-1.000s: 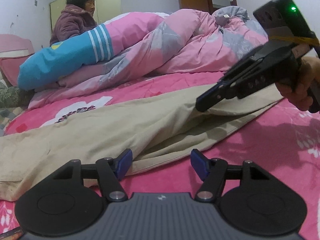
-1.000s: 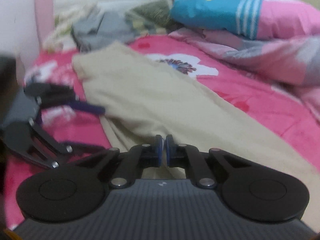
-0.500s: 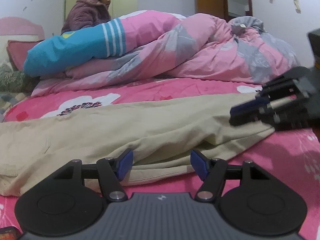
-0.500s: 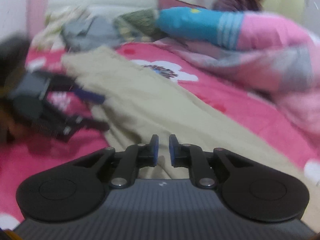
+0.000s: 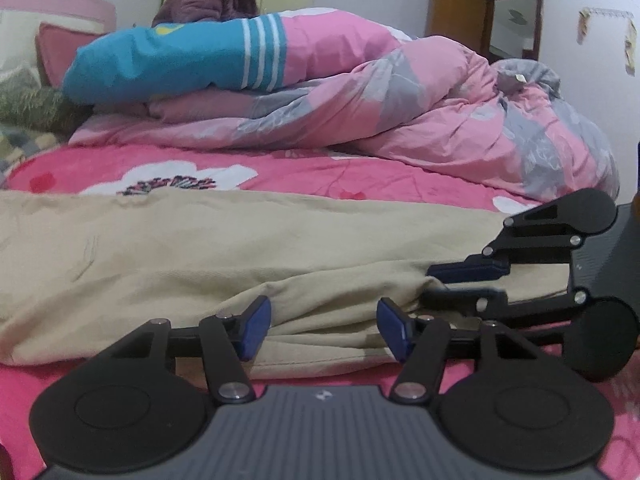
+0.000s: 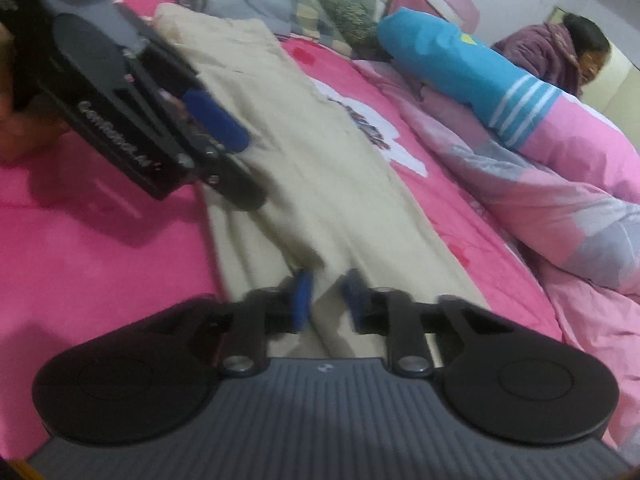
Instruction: Fold clothes
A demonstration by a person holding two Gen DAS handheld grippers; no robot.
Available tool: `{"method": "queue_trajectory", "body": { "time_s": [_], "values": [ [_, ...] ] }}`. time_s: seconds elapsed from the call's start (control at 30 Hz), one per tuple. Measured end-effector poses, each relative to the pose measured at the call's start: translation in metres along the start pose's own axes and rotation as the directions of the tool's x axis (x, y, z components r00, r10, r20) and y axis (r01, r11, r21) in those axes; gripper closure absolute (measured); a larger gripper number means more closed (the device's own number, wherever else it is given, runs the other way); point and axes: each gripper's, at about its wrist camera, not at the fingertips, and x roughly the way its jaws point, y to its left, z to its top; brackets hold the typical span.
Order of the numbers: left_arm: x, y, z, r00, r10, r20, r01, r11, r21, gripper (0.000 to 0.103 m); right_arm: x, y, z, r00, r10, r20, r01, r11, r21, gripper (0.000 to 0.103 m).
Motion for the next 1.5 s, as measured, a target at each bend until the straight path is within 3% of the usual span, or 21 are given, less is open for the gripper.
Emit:
{"method": "queue_trajectory", "body": {
  "time_s": [0.1, 0.23, 0.37, 0.47, 0.57, 0.6, 0.7, 1.0, 1.13, 1.27, 1.3, 1.4, 1.5],
  "values": [
    [-0.003, -0.002, 0.0, 1.0, -0.012, 0.016, 0.012, 1.0, 0.015, 0.041, -0.006, -0.029, -0.001, 0.997, 0.07, 0.042, -0.078, 0.973, 0.215, 0.096],
    [-0.006, -0.012, -0.002, 1.0, -0.001, 0.029, -0.001, 0.998, 0.068, 0.037, -0.013, -0.062, -0.009, 0.981, 0.153, 0.121, -0.191, 0.873, 0.448, 0.096],
    [-0.004, -0.021, -0.002, 0.999, 0.04, 0.025, -0.043, 0.993, 0.111, 0.043, -0.021, -0.076, -0.018, 0.953, 0.224, 0.203, -0.299, 0.788, 0.538, 0.097],
    [-0.005, -0.023, -0.002, 0.998, 0.054, 0.03, -0.057, 0.991, 0.12, 0.057, -0.027, -0.071, -0.022, 0.941, 0.266, 0.209, -0.337, 0.791, 0.511, 0.098],
    [-0.007, -0.022, -0.003, 0.998, 0.055, 0.034, -0.059, 0.991, 0.121, 0.085, -0.027, -0.063, -0.024, 0.943, 0.288, 0.168, -0.333, 0.81, 0.482, 0.098],
    [-0.008, -0.021, -0.002, 0.998, 0.052, 0.037, -0.056, 0.991, 0.12, 0.099, -0.027, -0.059, -0.025, 0.946, 0.287, 0.154, -0.325, 0.821, 0.469, 0.098],
    [-0.013, -0.019, -0.002, 0.998, 0.045, 0.044, -0.05, 0.992, 0.118, 0.102, -0.028, -0.052, -0.023, 0.957, 0.264, 0.121, -0.29, 0.853, 0.435, 0.098],
    [-0.039, -0.032, -0.012, 0.996, -0.004, 0.091, -0.019, 0.967, 0.253, 0.1, -0.04, -0.034, -0.029, 0.97, 0.234, 0.068, -0.241, 0.875, 0.419, 0.097],
    [-0.04, -0.046, -0.015, 0.994, -0.016, 0.104, -0.018, 0.947, 0.32, 0.082, -0.05, -0.027, -0.031, 0.971, 0.234, 0.052, -0.233, 0.868, 0.439, 0.097],
    [-0.034, -0.053, -0.014, 0.994, -0.019, 0.108, -0.019, 0.943, 0.332, 0.075, -0.068, -0.018, -0.036, 0.979, 0.204, 0.025, -0.193, 0.867, 0.46, 0.097],
    [-0.031, -0.054, -0.014, 0.994, -0.017, 0.108, -0.019, 0.945, 0.326, 0.069, -0.074, -0.018, -0.039, 0.982, 0.186, 0.018, -0.172, 0.865, 0.472, 0.097],
    [-0.021, -0.054, -0.011, 0.996, -0.017, 0.087, -0.01, 0.953, 0.303, 0.061, -0.094, -0.022, -0.053, 0.995, 0.101, -0.008, -0.08, 0.832, 0.548, 0.095],
    [-0.008, -0.054, -0.01, 1.0, 0.005, 0.02, -0.011, 0.956, 0.292, 0.061, -0.114, -0.031, -0.079, 0.999, 0.014, -0.043, 0.018, 0.742, 0.67, 0.09]
  ]
}}
